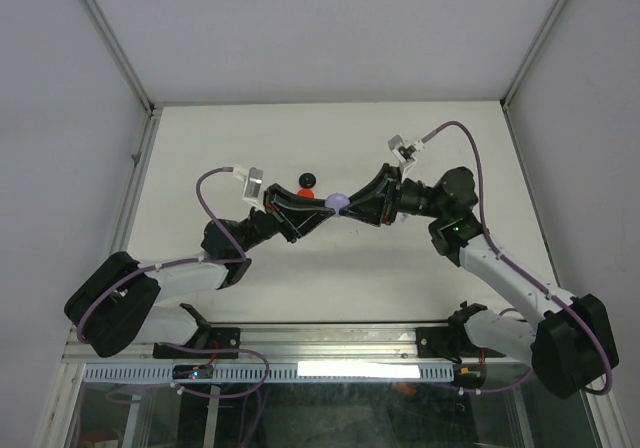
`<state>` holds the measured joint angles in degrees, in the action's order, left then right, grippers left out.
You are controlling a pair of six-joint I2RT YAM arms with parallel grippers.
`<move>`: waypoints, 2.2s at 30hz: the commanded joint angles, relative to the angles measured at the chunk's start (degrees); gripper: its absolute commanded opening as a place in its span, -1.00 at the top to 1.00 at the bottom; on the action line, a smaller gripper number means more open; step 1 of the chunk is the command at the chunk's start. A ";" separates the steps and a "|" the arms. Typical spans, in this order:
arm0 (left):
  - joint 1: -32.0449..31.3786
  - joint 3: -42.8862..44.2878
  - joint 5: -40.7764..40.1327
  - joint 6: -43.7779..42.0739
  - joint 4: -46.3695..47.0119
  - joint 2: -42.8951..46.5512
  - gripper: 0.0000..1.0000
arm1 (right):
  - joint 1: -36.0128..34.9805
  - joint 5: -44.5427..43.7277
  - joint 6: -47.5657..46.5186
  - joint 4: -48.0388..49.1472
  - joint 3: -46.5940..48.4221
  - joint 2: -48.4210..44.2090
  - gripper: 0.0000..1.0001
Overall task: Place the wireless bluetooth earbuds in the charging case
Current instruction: Open the charging case.
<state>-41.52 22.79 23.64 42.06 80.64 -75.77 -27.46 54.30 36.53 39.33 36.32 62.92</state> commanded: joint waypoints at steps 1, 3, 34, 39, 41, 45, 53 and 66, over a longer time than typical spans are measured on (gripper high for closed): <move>1.13 1.66 3.19 -2.47 -1.44 5.21 1.00 | 1.10 0.91 -2.71 -13.38 5.20 -3.04 0.38; 1.40 1.85 3.70 -4.11 -5.96 7.26 1.00 | 1.37 0.22 -14.39 -15.68 6.70 -2.94 -0.28; 1.48 9.40 10.80 -11.16 -29.82 9.30 1.00 | -0.22 10.72 -13.28 -16.35 12.90 2.04 0.50; 1.44 9.33 10.90 -11.49 -30.89 9.83 1.00 | -0.30 11.31 -11.01 -12.99 11.59 1.95 0.84; 1.47 8.93 10.67 -11.04 -30.22 9.94 0.85 | -0.31 11.16 -11.17 -13.02 11.57 1.72 0.88; 1.38 7.60 9.51 -8.98 -26.25 8.72 0.49 | -0.82 10.35 -10.71 -10.49 10.89 1.29 0.92; -0.38 7.04 9.79 -4.66 -17.58 4.19 0.28 | -2.59 6.70 -8.30 -6.22 9.45 1.68 0.97; -0.74 3.19 7.38 -2.69 -8.43 4.19 0.40 | -2.75 3.53 -5.10 -0.32 7.10 0.39 1.00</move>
<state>-41.69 27.18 32.93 37.93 65.67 -71.94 -29.89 59.48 29.10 32.42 43.77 65.32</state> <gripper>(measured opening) 0.304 0.260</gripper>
